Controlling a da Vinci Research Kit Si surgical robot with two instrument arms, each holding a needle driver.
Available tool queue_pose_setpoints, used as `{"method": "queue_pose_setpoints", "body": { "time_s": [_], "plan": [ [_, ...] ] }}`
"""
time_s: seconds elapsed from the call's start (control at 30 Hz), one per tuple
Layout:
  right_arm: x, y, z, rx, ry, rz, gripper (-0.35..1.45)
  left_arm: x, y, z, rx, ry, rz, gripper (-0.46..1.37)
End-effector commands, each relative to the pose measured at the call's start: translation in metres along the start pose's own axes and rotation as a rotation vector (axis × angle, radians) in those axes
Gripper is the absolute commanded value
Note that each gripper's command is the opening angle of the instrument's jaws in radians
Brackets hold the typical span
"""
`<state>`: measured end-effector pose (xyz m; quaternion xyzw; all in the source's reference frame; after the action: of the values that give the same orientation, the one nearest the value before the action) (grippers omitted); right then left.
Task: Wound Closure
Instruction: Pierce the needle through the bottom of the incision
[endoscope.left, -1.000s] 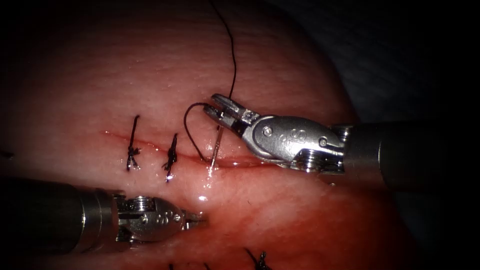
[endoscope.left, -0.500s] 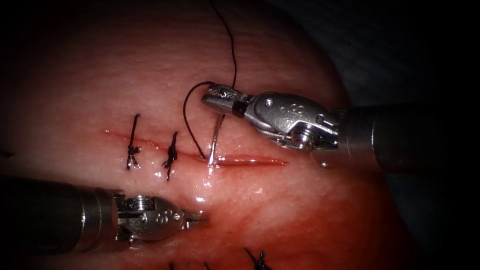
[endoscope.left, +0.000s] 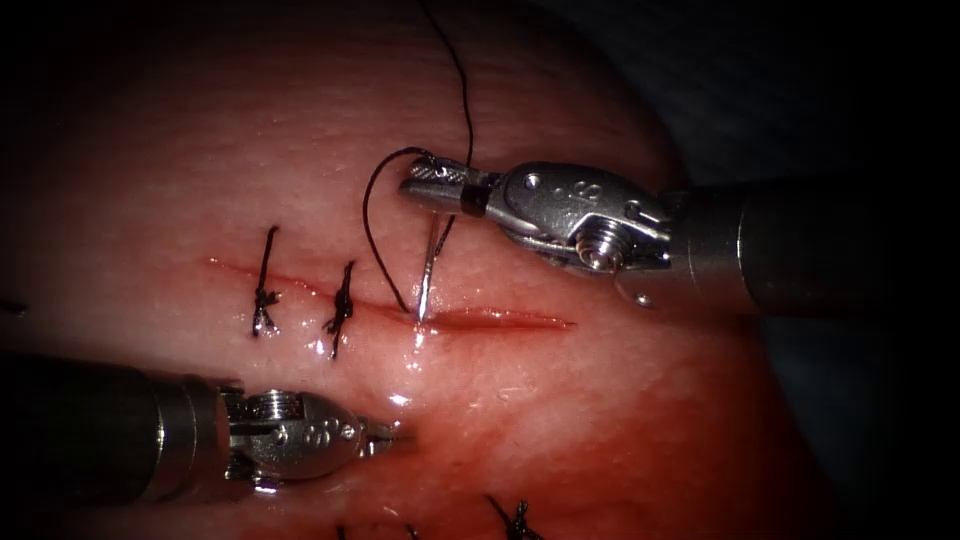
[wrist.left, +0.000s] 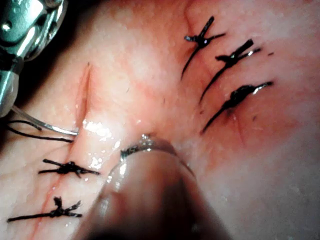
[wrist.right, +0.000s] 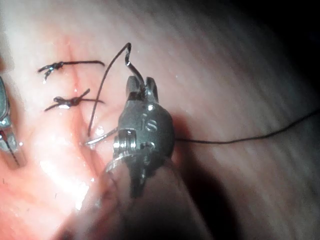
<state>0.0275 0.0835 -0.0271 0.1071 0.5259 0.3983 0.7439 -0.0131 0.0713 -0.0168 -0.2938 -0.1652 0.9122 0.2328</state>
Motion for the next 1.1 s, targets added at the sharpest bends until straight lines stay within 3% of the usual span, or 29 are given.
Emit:
{"method": "queue_pose_setpoints", "body": {
  "time_s": [0.03, 0.2, 0.4, 0.7, 0.77, 0.8, 0.83, 0.87, 0.9, 1.1],
  "plan": [
    [0.0001, 0.0000, -0.0001, 0.000, 0.000, 0.001, -0.35, 0.0000, 0.0000, 0.0002, 0.000, 0.000, 0.001, -0.19],
    [0.0000, -0.0002, 0.0001, 0.016, -0.015, -0.001, -0.35, -0.0001, -0.0003, 0.0002, -0.001, 0.001, 0.002, -0.19],
    [-0.0002, -0.0003, 0.0003, 0.082, -0.036, 0.127, -0.35, -0.0002, -0.0005, 0.0003, -0.002, 0.001, -0.003, -0.19],
    [-0.0006, 0.0003, 0.0009, 0.185, -0.092, 0.408, -0.35, -0.0003, -0.0005, 0.0003, -0.002, 0.001, -0.002, -0.18],
    [-0.0010, 0.0005, 0.0012, 0.215, -0.103, 0.520, -0.35, -0.0003, -0.0005, 0.0004, -0.001, 0.001, -0.002, -0.19],
    [-0.0015, 0.0007, 0.0015, 0.237, -0.118, 0.685, -0.35, -0.0003, -0.0005, 0.0003, -0.001, 0.001, -0.002, -0.19],
    [-0.0016, 0.0007, 0.0015, 0.240, -0.121, 0.707, -0.35, -0.0003, -0.0005, 0.0003, -0.001, 0.001, -0.002, -0.19],
    [-0.0020, 0.0008, 0.0018, 0.244, -0.133, 0.838, -0.35, -0.0003, -0.0005, 0.0003, -0.002, 0.001, -0.001, -0.19],
    [-0.0024, 0.0008, 0.0020, 0.245, -0.137, 0.888, -0.35, -0.0004, -0.0005, 0.0002, -0.002, 0.001, -0.001, -0.19],
    [-0.0038, 0.0001, 0.0031, 0.305, -0.147, 0.903, -0.35, -0.0008, -0.0005, -0.0001, -0.005, 0.001, 0.003, -0.13]
  ]
}}
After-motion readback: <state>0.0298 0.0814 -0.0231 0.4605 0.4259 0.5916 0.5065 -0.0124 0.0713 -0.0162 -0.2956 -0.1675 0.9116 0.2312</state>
